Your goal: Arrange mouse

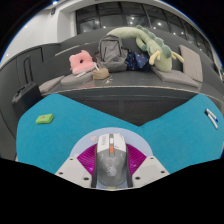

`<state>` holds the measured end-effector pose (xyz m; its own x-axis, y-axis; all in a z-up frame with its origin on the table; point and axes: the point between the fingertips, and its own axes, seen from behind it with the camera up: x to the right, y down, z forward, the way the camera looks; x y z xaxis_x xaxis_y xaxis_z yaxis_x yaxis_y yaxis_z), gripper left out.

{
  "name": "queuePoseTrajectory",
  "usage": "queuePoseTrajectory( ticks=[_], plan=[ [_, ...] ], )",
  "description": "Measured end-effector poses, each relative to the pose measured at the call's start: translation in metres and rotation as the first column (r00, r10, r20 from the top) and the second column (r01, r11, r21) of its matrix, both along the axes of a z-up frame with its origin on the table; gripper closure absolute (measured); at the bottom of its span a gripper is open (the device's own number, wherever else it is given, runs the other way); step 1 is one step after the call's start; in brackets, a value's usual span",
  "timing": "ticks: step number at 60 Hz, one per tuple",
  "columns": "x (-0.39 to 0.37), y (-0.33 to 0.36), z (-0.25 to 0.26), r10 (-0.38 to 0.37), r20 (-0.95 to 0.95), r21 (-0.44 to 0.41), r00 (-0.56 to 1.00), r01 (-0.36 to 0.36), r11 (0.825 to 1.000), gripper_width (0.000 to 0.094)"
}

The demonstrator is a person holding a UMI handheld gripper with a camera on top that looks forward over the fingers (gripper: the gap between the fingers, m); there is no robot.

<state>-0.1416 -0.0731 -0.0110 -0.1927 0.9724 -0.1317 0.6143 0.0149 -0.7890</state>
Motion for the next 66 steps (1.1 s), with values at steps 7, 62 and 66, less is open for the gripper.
queuePoseTrajectory(
  ticks=[7,62,66],
  plan=[
    [-0.005,-0.004,0.000,0.017,-0.016,-0.017,1.000,-0.017,1.000,0.0396],
    [0.372,0.163,0.144,0.002,-0.174,0.025,0.985,0.002,1.000,0.0085],
    [0.384,0.168,0.149,-0.004,-0.179,0.037,0.984,0.010,0.999,0.0084]
  ],
)
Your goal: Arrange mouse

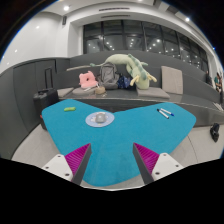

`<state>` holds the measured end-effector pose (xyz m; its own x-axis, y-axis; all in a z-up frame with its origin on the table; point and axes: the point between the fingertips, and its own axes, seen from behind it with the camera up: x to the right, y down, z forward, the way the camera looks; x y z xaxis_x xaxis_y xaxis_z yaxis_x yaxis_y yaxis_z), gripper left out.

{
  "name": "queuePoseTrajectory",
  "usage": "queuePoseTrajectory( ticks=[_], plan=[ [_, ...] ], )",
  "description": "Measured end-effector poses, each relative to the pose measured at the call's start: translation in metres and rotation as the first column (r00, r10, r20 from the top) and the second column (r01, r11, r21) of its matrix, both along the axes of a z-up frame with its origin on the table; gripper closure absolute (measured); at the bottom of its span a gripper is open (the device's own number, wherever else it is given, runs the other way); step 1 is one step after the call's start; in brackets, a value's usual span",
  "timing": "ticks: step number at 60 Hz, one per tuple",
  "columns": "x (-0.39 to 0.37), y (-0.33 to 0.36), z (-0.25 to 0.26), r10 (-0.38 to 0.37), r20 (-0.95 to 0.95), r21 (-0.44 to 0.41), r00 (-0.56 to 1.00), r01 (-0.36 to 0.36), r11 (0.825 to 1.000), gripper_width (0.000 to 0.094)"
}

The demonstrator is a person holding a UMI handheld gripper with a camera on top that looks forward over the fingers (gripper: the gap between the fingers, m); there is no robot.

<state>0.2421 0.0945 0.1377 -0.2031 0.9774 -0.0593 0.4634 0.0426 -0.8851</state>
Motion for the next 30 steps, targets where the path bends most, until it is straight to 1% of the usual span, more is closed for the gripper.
queuePoseTrajectory(
  ticks=[3,21,27,30],
  plan=[
    [0.006,0.003,0.004,-0.011,-0.009,0.004,1.000,0.011,1.000,0.0082],
    [0.021,0.007,0.012,0.000,-0.035,0.038,0.999,0.001,0.999,0.0083],
    [0.023,0.008,0.020,-0.014,-0.058,0.032,0.998,0.016,0.999,0.0082],
    [0.024,0.006,0.022,-0.014,-0.062,0.015,0.998,0.015,1.000,0.0083]
  ],
)
